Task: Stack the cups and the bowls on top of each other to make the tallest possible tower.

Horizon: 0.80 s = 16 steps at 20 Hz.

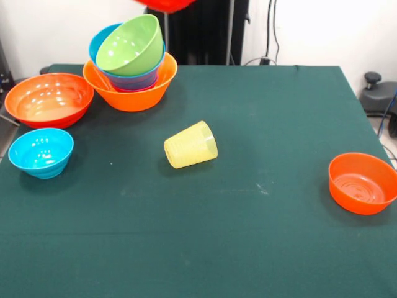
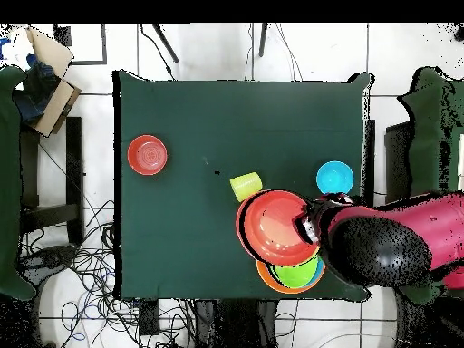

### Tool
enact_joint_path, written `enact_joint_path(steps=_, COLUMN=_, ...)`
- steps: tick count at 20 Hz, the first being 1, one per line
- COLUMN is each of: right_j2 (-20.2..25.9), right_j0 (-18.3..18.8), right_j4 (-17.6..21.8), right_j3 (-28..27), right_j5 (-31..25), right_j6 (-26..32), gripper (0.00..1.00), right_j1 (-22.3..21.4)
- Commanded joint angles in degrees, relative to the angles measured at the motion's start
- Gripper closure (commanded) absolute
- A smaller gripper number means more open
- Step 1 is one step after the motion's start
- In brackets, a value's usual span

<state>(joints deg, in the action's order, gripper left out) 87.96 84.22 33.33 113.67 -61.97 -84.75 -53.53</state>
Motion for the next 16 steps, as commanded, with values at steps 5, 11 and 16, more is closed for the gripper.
enact_joint_path(steps=5, right_j2=-10.77, right_j0=-2.07, right_j4=11.76, right_j3=3.59, right_j5=5.55, right_j6=15.87, gripper=1.0, right_j1=12.06)
enact_joint_path(steps=11, right_j2=-10.92, right_j0=0.23, right_j4=12.38, right_j3=3.97, right_j5=5.17, right_j6=18.21, gripper=1.0, right_j1=14.76)
enact_joint_path(steps=16, right_j2=-10.67, right_j0=1.39, right_j4=13.13, right_j3=4.46, right_j5=5.49, right_j6=19.15, gripper=1.0, right_j1=16.3)
